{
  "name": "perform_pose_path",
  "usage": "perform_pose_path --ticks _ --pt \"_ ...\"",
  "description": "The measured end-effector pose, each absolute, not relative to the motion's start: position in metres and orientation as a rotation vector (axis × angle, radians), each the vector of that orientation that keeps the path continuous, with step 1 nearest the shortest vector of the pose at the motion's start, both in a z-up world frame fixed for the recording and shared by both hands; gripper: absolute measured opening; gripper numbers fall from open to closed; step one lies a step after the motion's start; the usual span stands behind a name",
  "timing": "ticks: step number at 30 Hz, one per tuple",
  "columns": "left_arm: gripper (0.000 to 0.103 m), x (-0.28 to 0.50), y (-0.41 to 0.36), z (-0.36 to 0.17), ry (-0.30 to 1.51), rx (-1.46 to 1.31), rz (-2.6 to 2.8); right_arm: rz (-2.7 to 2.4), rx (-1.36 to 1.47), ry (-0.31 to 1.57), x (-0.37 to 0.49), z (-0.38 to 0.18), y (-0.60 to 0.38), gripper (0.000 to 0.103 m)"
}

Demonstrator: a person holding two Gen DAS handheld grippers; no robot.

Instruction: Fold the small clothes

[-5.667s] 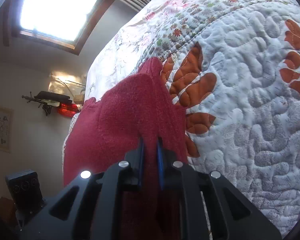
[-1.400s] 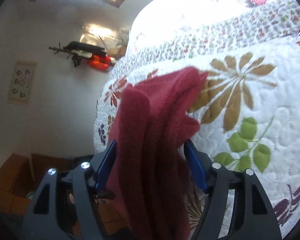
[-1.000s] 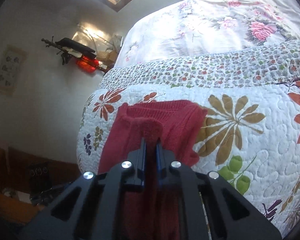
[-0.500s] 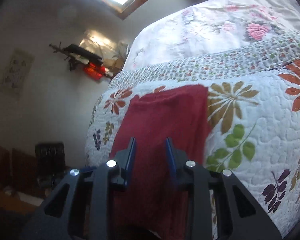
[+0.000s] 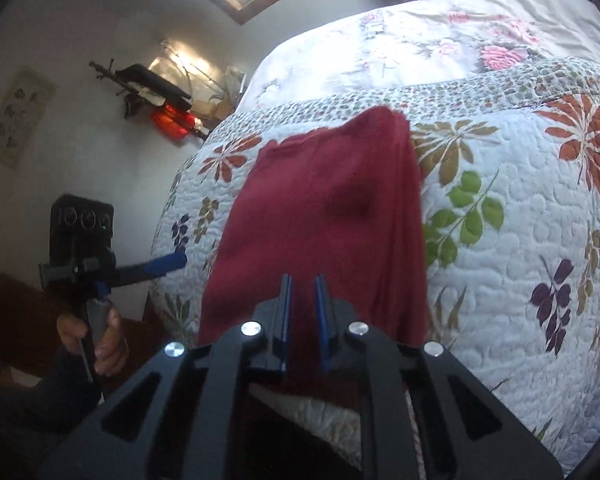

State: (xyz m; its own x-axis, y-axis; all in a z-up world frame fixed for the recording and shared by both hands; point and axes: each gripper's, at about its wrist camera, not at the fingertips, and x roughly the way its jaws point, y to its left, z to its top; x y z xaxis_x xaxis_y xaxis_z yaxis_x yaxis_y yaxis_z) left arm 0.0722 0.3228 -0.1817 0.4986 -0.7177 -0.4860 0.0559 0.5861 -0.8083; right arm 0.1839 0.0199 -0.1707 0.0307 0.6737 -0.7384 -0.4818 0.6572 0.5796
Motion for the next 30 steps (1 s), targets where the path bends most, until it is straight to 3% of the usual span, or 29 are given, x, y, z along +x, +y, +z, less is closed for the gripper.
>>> perform_pose_path --ticks 2,5,9,11,12,13,14,16,23,30 --pt "0.095 0.053 0.324 -0.185 0.950 -0.829 -0.538 0.866 0.137 1.282 0.171 -0.184 0.024 0.011" --pt "0.095 0.053 0.314 -0.221 1.079 -0.829 -0.485 0.746 0.169 1.342 0.181 -0.221 0.017 0.000" --pt "0.094 0.067 0.309 -0.280 1.217 -0.932 -0.401 0.693 0.243 1.345 0.185 -0.229 0.013 0.000" --pt "0.094 0.065 0.309 -0.282 1.211 -0.984 -0.417 0.677 0.241 1.328 0.178 -0.219 0.010 0.000" --pt "0.095 0.062 0.308 -0.276 1.193 -0.981 -0.438 0.673 0.246 1.314 0.174 -0.213 0.007 0.004" --pt "0.095 0.057 0.308 -0.267 1.180 -0.960 -0.449 0.657 0.244 1.297 0.168 -0.203 0.005 0.016" --pt "0.097 0.052 0.309 -0.258 1.180 -0.932 -0.441 0.615 0.214 1.279 0.160 -0.192 0.003 0.050" --pt "0.099 0.041 0.311 -0.232 1.155 -0.835 -0.398 0.527 0.143 1.211 0.141 -0.164 0.003 0.085" --pt "0.099 -0.016 0.297 -0.083 0.932 -0.417 -0.122 0.282 -0.009 1.020 0.072 -0.065 0.008 0.099" --pt "0.099 -0.049 0.259 -0.010 0.886 -0.433 -0.088 0.341 -0.055 0.852 0.020 0.011 0.001 0.100"
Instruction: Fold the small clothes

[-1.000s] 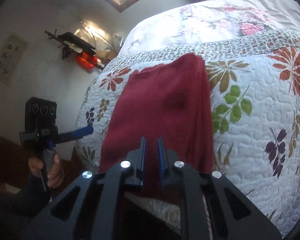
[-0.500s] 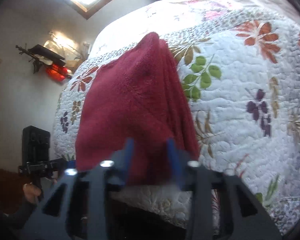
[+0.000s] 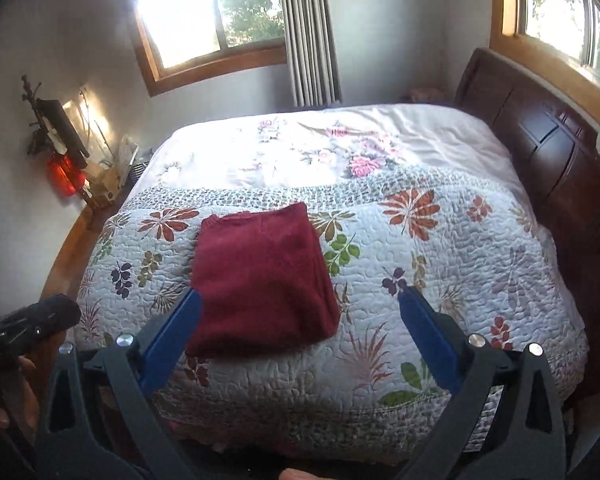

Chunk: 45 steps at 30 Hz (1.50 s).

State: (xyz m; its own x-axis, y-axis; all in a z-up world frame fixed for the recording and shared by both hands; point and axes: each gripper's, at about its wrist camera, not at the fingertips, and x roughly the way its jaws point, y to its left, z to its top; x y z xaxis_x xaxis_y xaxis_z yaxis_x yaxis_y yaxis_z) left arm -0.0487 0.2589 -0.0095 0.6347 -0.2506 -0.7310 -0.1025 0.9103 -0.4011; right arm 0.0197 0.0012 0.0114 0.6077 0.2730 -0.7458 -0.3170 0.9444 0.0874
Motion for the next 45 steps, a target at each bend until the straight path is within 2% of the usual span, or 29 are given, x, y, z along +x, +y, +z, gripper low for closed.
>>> perform_pose_path --ticks 3,12,45 --pt "0.099 -0.072 0.245 0.002 0.892 -0.428 -0.087 0.337 -0.171 0.852 0.005 0.021 0.002 0.100" --pt "0.099 -0.108 0.212 0.013 0.894 -0.413 -0.059 0.327 -0.127 0.863 -0.022 0.030 -0.019 0.100" --pt "0.099 -0.117 0.216 0.007 0.917 -0.372 -0.084 0.324 -0.203 0.852 -0.040 0.028 0.018 0.100"
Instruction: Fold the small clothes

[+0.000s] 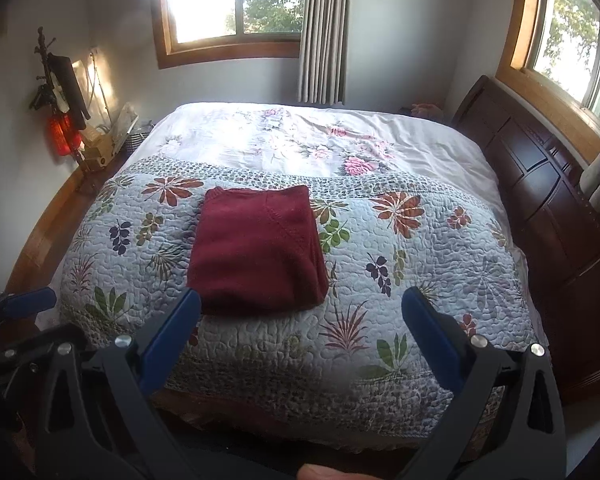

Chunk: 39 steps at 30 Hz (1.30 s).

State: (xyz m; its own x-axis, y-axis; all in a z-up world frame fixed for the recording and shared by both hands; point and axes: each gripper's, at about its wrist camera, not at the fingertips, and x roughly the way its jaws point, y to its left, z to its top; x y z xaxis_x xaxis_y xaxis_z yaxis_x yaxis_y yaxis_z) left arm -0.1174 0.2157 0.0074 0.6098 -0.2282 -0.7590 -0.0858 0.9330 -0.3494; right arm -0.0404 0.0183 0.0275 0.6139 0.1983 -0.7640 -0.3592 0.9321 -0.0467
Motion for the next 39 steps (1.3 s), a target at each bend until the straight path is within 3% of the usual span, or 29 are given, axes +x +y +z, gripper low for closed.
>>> perform_pose_path --ticks 39 --pt "0.099 -0.107 0.222 0.002 0.914 -0.384 -0.079 0.334 -0.171 0.855 -0.032 0.024 0.021 0.100"
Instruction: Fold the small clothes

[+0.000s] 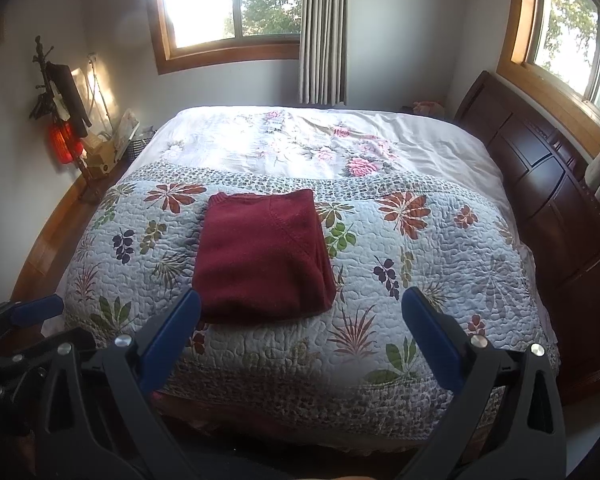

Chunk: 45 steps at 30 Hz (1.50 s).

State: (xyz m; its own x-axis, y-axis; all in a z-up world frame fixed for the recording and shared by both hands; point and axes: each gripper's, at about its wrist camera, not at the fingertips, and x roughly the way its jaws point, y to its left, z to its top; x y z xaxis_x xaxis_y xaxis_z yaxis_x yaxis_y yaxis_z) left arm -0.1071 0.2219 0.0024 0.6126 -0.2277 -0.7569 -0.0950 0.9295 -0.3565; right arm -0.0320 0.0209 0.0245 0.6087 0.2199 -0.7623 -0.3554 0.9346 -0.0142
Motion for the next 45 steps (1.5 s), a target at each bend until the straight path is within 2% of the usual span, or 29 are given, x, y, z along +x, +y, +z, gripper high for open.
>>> perform_pose_path --ticks 45 --pt "0.099 -0.073 0.246 -0.007 0.926 -0.384 -0.066 0.365 -0.190 0.881 0.001 0.013 0.039 0.100"
